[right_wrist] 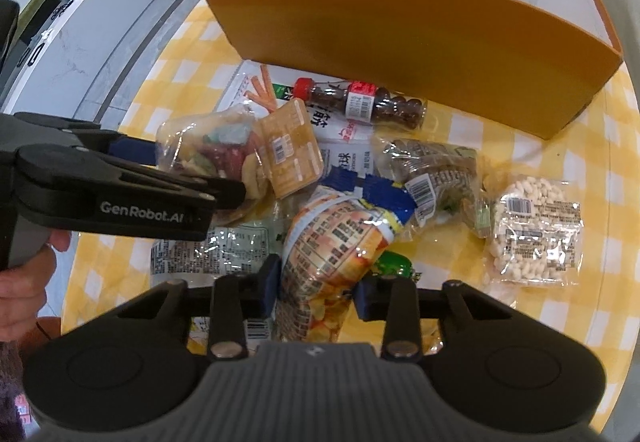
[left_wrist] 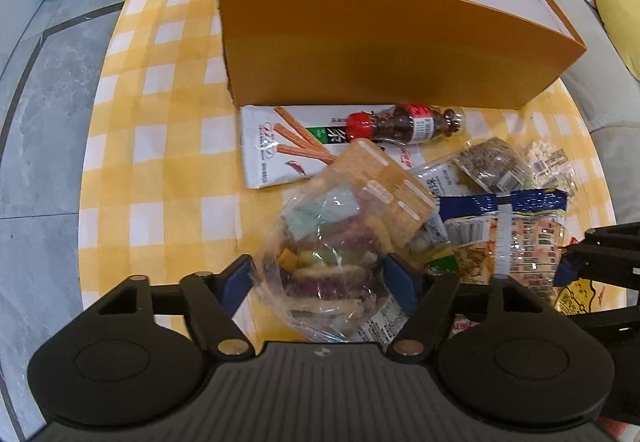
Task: Organize snacks
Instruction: 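Grasp the clear mixed-snack bag with the left tool while the right tool grasps the yellow patterned bag, then carry both bags into the orange box and open both tools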
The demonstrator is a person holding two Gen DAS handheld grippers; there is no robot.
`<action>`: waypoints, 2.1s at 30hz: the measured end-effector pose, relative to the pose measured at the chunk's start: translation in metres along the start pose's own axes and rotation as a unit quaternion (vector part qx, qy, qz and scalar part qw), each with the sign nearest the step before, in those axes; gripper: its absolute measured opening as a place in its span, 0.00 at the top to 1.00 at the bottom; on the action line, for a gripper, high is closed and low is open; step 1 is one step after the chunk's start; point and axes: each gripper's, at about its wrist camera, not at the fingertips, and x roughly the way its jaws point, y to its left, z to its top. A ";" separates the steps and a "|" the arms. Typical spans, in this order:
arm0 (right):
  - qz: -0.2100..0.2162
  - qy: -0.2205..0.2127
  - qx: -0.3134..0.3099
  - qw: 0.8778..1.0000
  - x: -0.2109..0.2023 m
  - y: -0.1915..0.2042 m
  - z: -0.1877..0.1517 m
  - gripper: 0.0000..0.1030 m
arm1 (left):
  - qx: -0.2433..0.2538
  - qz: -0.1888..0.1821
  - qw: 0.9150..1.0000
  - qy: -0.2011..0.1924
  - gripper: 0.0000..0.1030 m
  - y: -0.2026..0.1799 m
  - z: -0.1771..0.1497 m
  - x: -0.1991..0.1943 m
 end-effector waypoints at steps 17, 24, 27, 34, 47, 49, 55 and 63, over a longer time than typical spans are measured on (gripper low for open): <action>0.013 -0.036 -0.043 0.998 -0.052 0.009 0.012 0.70 | 0.043 0.052 0.997 -0.038 0.36 -0.015 0.005 -0.055; 0.007 -0.068 -0.058 0.996 -0.081 0.010 0.035 0.70 | 0.062 0.077 0.993 -0.071 0.37 -0.021 0.021 -0.086; 0.004 -0.089 -0.058 0.994 -0.098 0.010 0.049 0.70 | 0.062 0.083 0.991 -0.089 0.37 -0.021 0.035 -0.103; 0.004 -0.127 -0.061 0.990 -0.131 0.011 0.095 0.70 | 0.062 0.084 0.988 -0.112 0.37 -0.021 0.076 -0.135; -0.020 -0.100 -0.037 0.994 -0.086 -0.016 0.188 0.70 | 0.030 0.074 0.993 -0.088 0.37 -0.004 0.162 -0.097; -0.022 -0.086 -0.032 0.996 -0.071 -0.025 0.193 0.70 | 0.028 0.075 0.994 -0.076 0.37 -0.003 0.168 -0.080; -0.028 -0.051 -0.017 0.998 -0.031 -0.046 0.201 0.70 | 0.035 0.078 0.995 -0.047 0.37 -0.008 0.179 -0.046; -0.031 -0.024 -0.004 0.999 0.006 -0.070 0.204 0.70 | 0.051 0.086 0.995 -0.023 0.37 -0.024 0.185 -0.019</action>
